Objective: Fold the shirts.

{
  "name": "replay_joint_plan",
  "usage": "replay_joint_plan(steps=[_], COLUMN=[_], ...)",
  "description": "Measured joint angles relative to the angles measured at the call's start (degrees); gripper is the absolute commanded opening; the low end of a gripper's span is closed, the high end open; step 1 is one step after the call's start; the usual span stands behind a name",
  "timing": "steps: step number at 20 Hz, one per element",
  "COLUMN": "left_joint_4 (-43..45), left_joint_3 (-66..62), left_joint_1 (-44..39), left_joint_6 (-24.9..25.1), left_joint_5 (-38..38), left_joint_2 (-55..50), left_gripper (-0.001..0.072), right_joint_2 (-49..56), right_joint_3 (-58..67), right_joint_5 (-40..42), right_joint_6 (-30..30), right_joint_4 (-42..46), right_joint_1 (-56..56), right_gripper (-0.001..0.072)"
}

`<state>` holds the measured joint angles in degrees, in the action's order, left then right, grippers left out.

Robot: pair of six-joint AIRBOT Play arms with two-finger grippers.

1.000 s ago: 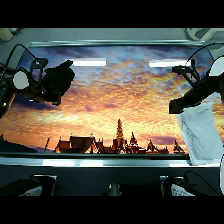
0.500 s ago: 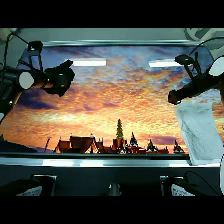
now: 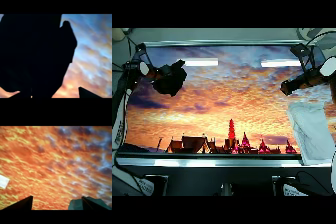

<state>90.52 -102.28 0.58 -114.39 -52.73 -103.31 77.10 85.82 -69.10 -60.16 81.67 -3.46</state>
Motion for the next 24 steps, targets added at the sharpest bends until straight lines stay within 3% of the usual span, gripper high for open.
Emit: replay_joint_plan(steps=[3,7,8,9,10,13,16,20,24], left_joint_4=[-6.3,-10.3,-11.0,-11.4,-12.0,-14.7,-17.4,-19.0,-19.4], left_joint_3=[-5.3,-7.6,-7.8,-8.0,-8.1,-8.3,-8.7,-9.2,-9.3], left_joint_1=[3.9,5.0,5.0,4.9,4.8,4.8,3.4,-2.2,-10.6], left_joint_6=[-1.0,-1.4,-1.5,-1.6,-1.8,-1.2,5.8,18.5,24.2], left_joint_5=[-3.9,-1.2,0.1,0.8,1.2,0.7,0.9,1.6,-0.7], left_joint_2=[-7.5,-13.2,-14.1,-14.8,-15.3,-14.9,-8.6,9.4,27.3], left_gripper=[0.0720,0.0697,0.0452,0.0098,0.0025,0.0025,0.0024,0.0025,0.0025], right_joint_2=[0.8,1.6,1.6,1.7,1.7,1.6,-0.4,-7.3,-16.8], right_joint_3=[0.0,0.0,0.0,0.0,0.0,0.0,0.7,4.5,7.9], right_joint_5=[0.0,0.1,0.1,0.0,-0.1,0.2,2.1,6.2,7.6], right_joint_6=[0.0,0.0,0.0,0.0,0.0,0.7,3.3,5.3,4.9], right_joint_4=[-1.8,-4.0,-4.5,-4.9,-5.2,-5.7,-5.4,-4.6,-4.6], right_joint_1=[0.0,0.0,0.0,0.0,0.0,0.0,0.0,0.0,0.0], right_gripper=[0.0652,0.0651,0.0651,0.0651,0.0649,0.0612,0.0615,0.0611,0.0611])
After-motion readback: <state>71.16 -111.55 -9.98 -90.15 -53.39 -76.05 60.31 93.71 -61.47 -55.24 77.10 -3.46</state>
